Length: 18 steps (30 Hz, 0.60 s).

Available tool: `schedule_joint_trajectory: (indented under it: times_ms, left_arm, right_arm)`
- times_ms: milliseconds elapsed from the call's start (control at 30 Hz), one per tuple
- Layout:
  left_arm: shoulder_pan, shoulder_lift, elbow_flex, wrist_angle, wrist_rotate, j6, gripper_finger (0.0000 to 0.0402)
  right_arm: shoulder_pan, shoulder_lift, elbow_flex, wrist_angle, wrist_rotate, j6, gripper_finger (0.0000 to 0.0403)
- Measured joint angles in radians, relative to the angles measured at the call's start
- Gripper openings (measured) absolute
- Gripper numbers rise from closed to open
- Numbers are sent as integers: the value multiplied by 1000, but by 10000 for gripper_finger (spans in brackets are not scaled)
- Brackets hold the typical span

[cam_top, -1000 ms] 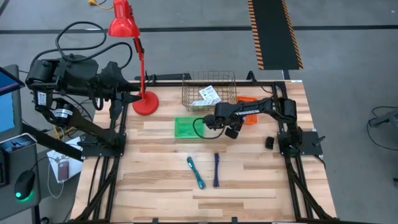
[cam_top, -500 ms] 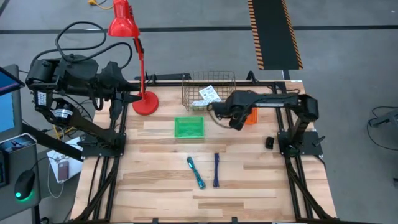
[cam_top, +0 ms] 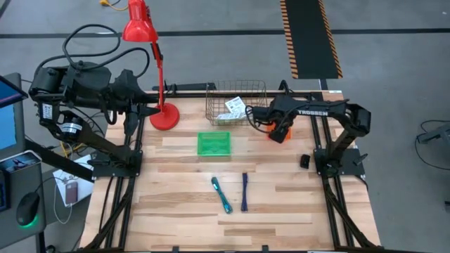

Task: Pick and place items into bin
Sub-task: Put the white charger adapter into the orange bin, then put the blue charger cable into the green bin

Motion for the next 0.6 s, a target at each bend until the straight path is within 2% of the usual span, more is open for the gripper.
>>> schedule_joint_trajectory:
  times_ms: [233,467,600]
  left_arm:
    - [0,0,0,0,0,0,151]
    - [0,0,0,0,0,-1,151]
    - [0,0,0,0,0,-1,151]
  right_arm:
    - [-26,1,-52,108,-21,-37,186]
    - [-26,1,-56,117,-29,-36,235]
    - [-26,1,-56,117,-28,-35,241]
